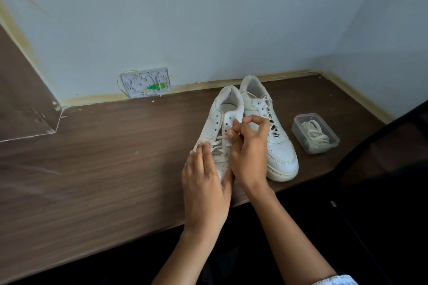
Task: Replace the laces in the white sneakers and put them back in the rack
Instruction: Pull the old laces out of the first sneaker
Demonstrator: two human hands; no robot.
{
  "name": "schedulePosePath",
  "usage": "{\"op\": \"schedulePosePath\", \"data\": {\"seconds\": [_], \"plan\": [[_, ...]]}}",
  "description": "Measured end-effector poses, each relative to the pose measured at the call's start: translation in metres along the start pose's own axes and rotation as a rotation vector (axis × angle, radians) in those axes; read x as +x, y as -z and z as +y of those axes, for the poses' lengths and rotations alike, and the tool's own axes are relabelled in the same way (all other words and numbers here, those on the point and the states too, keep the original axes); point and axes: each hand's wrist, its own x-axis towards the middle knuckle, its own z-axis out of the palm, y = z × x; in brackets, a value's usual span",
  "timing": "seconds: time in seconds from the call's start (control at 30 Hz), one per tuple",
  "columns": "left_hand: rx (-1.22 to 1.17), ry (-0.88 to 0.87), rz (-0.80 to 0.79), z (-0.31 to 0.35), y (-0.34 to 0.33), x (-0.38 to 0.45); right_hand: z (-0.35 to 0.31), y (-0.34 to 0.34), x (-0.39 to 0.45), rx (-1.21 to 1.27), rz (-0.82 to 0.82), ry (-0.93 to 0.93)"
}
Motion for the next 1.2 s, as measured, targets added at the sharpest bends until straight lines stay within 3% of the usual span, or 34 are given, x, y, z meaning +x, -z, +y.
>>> {"op": "schedulePosePath", "data": {"seconds": [0.63, 1.2], "plan": [[0.013, 0.020, -0.017, 0.004, -0.002, 0.000, 0.000, -0.001, 0.001, 0.496, -0.126, -0.430], [-0.256, 0.105, -0.025, -0.013, 0.001, 0.015, 0.008, 0.007, -0.001, 0.116, -0.148, -0.073]]}}
